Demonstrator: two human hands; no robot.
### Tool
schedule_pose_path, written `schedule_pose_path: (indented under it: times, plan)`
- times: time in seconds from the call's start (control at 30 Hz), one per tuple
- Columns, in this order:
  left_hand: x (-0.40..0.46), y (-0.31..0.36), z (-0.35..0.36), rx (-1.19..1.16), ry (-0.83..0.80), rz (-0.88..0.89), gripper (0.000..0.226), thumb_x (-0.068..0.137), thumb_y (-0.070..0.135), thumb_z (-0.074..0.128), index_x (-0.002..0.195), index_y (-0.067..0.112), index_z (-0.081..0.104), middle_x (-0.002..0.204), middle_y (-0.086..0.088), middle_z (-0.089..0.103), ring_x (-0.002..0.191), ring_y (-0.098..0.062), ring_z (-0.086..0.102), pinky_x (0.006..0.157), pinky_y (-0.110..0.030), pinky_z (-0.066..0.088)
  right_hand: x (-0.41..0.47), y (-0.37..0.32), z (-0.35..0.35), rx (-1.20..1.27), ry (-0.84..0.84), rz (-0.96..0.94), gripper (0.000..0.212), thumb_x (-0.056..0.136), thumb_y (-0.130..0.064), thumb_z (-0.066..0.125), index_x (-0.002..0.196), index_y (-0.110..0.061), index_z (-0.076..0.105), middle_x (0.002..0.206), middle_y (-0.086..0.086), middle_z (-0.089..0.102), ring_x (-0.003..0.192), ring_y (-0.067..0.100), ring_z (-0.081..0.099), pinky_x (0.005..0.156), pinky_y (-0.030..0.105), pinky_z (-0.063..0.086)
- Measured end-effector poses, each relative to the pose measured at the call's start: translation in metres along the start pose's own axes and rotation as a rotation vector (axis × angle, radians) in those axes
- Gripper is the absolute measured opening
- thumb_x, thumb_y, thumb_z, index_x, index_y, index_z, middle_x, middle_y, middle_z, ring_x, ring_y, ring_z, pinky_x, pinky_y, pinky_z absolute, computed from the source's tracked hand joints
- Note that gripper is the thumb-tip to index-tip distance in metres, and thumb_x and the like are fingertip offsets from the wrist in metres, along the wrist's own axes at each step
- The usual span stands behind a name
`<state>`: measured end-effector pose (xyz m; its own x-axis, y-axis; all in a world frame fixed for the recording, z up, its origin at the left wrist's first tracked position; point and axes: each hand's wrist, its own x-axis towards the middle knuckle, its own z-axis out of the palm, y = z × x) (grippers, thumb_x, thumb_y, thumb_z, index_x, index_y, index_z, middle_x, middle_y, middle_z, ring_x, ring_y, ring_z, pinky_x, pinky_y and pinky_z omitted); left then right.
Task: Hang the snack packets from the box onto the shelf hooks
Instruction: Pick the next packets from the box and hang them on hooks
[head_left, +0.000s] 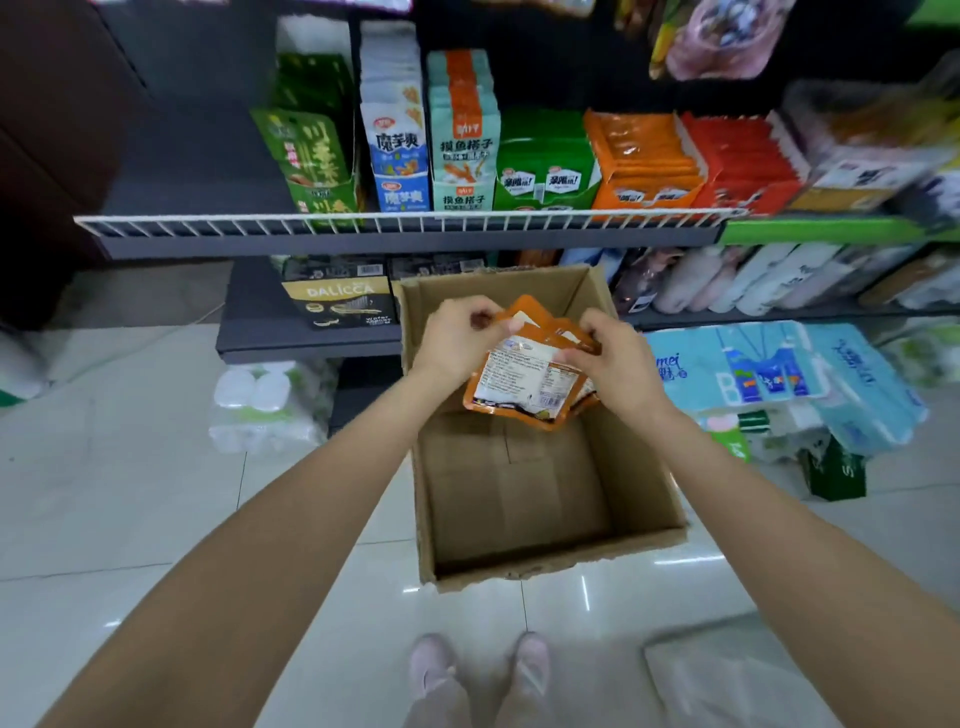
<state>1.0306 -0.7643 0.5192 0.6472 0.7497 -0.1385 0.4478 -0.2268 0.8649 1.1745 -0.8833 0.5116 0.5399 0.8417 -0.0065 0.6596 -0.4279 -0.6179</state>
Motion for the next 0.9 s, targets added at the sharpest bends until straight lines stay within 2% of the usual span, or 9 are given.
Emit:
schedule_pose_path:
  times: [0.1, 0.13, 0.23, 0.33, 0.47, 0.6, 0.73, 0.8, 0.9]
  plan:
    - [0.0, 0.018, -0.026, 0.055, -0.04, 0.067, 0.023, 0.081, 0.035, 0.072, 0.094, 0.017, 0.064, 0.082, 0.008, 0.06, 0.081, -0.009, 0.055, 0.068, -0.02, 0.042, 0.004, -0.022, -0.021, 0.195, 0.071, -0.005, 0.047, 0.076, -0.018, 0.075, 0.06, -0.021, 0.031, 0.059, 0.003, 0.04, 0.058, 0.015, 0.036, 0.055, 0.033, 0.026]
    - [-0.001, 0.025, -0.036, 0.081, -0.034, 0.099, 0.017, 0.082, 0.034, 0.071, 0.082, 0.02, 0.061, 0.073, 0.011, 0.057, 0.073, -0.008, 0.053, 0.061, -0.018, 0.038, 0.005, -0.03, -0.028, 0.226, 0.088, -0.014, 0.048, 0.075, -0.018, 0.076, 0.058, -0.021, 0.031, 0.058, 0.003, 0.039, 0.057, 0.016, 0.035, 0.055, 0.032, 0.026]
    - [-0.003, 0.049, -0.061, 0.135, 0.04, 0.149, 0.037, 0.084, 0.035, 0.069, 0.06, 0.021, 0.045, 0.056, 0.007, 0.041, 0.055, -0.007, 0.037, 0.049, -0.021, 0.024, 0.004, -0.057, -0.05, 0.344, 0.095, -0.054, 0.048, 0.08, -0.022, 0.073, 0.055, -0.015, 0.033, 0.049, -0.004, 0.032, 0.049, 0.008, 0.03, 0.052, 0.029, 0.024]
    - [-0.005, 0.077, -0.085, 0.173, 0.094, 0.201, 0.041, 0.084, 0.037, 0.067, 0.064, 0.007, 0.048, 0.061, -0.007, 0.043, 0.058, -0.017, 0.037, 0.051, -0.027, 0.021, 0.007, -0.083, -0.07, 0.486, 0.107, -0.061, 0.043, 0.087, -0.025, 0.066, 0.06, -0.005, 0.038, 0.058, 0.01, 0.031, 0.055, 0.017, 0.032, 0.055, 0.03, 0.023]
    - [-0.001, 0.112, -0.114, 0.22, 0.182, 0.273, 0.033, 0.084, 0.035, 0.068, 0.076, 0.005, 0.059, 0.076, -0.008, 0.059, 0.07, -0.015, 0.049, 0.058, -0.027, 0.03, 0.021, -0.111, -0.093, 0.748, 0.073, 0.029, 0.042, 0.089, -0.034, 0.062, 0.058, -0.016, 0.04, 0.065, 0.014, 0.043, 0.06, 0.02, 0.043, 0.057, 0.031, 0.031]
    - [0.015, 0.136, -0.13, 0.257, 0.264, 0.307, 0.035, 0.085, 0.036, 0.067, 0.075, 0.002, 0.064, 0.075, -0.014, 0.065, 0.066, -0.023, 0.056, 0.059, -0.032, 0.037, 0.049, -0.131, -0.114, 0.878, 0.056, 0.052, 0.037, 0.09, -0.029, 0.061, 0.056, -0.018, 0.052, 0.061, -0.001, 0.059, 0.058, 0.011, 0.057, 0.058, 0.025, 0.043]
    - [0.03, 0.154, -0.139, 0.32, 0.329, 0.305, 0.036, 0.086, 0.034, 0.066, 0.06, 0.012, 0.054, 0.058, -0.002, 0.053, 0.054, -0.013, 0.046, 0.05, -0.027, 0.027, 0.076, -0.149, -0.13, 0.902, 0.047, 0.059, 0.03, 0.089, -0.024, 0.062, 0.062, -0.014, 0.056, 0.063, 0.002, 0.059, 0.055, 0.014, 0.056, 0.05, 0.021, 0.043]
    - [0.036, 0.155, -0.142, 0.326, 0.348, 0.302, 0.04, 0.085, 0.034, 0.067, 0.059, 0.008, 0.052, 0.056, -0.008, 0.052, 0.052, -0.018, 0.045, 0.051, -0.028, 0.027, 0.089, -0.154, -0.135, 0.912, 0.023, 0.076, 0.024, 0.088, -0.022, 0.064, 0.065, -0.014, 0.062, 0.067, 0.004, 0.063, 0.061, 0.017, 0.058, 0.057, 0.026, 0.045]
    - [0.043, 0.158, -0.145, 0.329, 0.38, 0.283, 0.053, 0.085, 0.031, 0.069, 0.051, 0.016, 0.031, 0.05, 0.002, 0.029, 0.047, -0.013, 0.027, 0.05, -0.028, 0.019, 0.105, -0.162, -0.14, 0.906, -0.002, 0.093, 0.009, 0.087, -0.018, 0.066, 0.081, -0.013, 0.069, 0.078, 0.004, 0.068, 0.07, 0.018, 0.061, 0.067, 0.029, 0.047]
